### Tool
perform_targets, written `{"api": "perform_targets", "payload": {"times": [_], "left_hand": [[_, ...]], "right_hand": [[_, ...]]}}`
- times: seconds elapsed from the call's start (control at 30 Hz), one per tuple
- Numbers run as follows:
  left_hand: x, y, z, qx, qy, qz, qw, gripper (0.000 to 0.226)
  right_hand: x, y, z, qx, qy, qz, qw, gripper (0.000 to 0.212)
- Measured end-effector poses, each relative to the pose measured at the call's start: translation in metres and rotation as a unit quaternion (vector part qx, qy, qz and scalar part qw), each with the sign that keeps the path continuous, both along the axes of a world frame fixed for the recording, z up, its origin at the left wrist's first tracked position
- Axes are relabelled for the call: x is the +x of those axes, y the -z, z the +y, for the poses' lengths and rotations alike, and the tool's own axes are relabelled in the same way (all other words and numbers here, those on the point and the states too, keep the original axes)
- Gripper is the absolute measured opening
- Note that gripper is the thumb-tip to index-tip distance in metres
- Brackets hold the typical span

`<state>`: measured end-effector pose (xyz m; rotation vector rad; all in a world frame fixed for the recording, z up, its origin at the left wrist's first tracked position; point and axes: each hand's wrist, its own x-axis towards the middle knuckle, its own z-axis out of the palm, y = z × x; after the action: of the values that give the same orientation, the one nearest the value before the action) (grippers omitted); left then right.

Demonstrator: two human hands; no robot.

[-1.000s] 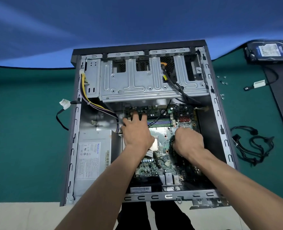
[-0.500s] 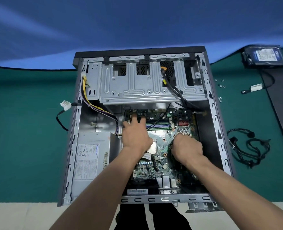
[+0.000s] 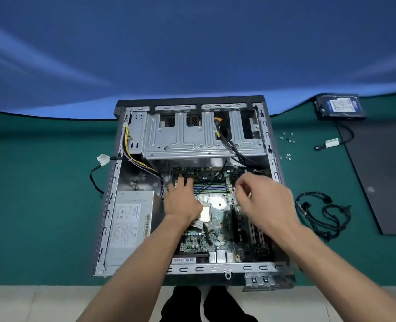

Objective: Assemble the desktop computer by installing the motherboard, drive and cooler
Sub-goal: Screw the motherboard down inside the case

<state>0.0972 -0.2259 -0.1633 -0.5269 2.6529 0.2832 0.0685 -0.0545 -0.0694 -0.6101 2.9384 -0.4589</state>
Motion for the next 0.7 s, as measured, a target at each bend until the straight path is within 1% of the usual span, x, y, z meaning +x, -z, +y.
{"api": "perform_targets", "payload": {"times": [0.07,0.1,0.17,0.23,0.3,0.37,0.43,0.47,0.53,0.57,0.63,0.7], "left_hand": [[-0.001,0.002,0.001,-0.049,0.023,0.028,0.998,0.056],[-0.001,0.003,0.002,-0.065,0.033,0.041,0.996,0.053],[-0.002,0.005,0.007,-0.067,0.052,0.073,0.994,0.048],[-0.003,0.001,0.015,-0.027,0.077,0.113,0.990,0.040],[-0.007,-0.011,0.021,0.056,0.089,0.178,0.978,0.029],[-0.014,-0.034,0.029,0.143,0.115,0.245,0.952,0.025],[-0.031,-0.060,0.042,0.175,0.159,0.307,0.922,0.027],[-0.043,-0.072,0.050,0.185,0.170,0.326,0.911,0.029],[-0.072,-0.091,0.067,0.198,0.168,0.326,0.909,0.032],[-0.086,-0.096,0.074,0.198,0.162,0.321,0.912,0.033],[-0.114,-0.095,0.089,0.177,0.164,0.310,0.920,0.033],[-0.138,-0.086,0.101,0.143,0.160,0.290,0.933,0.031]], "right_hand": [[-0.005,-0.004,0.007,-0.002,0.032,0.077,0.996,0.012],[-0.009,-0.001,0.012,0.008,0.047,0.092,0.995,0.011],[-0.014,0.010,0.021,0.047,0.066,0.067,0.994,0.014],[-0.014,0.019,0.024,0.037,0.071,0.052,0.995,0.012],[-0.017,0.023,0.022,0.002,0.075,0.060,0.995,0.009],[-0.018,0.023,0.023,-0.037,0.084,0.061,0.994,0.006],[-0.016,0.021,0.025,-0.102,0.115,0.049,0.987,0.007],[-0.015,0.020,0.027,-0.144,0.140,0.037,0.979,0.010],[-0.015,0.019,0.030,-0.237,0.198,-0.003,0.951,0.013],[-0.017,0.019,0.032,-0.284,0.226,-0.027,0.931,0.015],[-0.025,0.019,0.036,-0.376,0.282,-0.064,0.880,0.020],[-0.041,0.023,0.045,-0.434,0.316,-0.094,0.838,0.020]]}}
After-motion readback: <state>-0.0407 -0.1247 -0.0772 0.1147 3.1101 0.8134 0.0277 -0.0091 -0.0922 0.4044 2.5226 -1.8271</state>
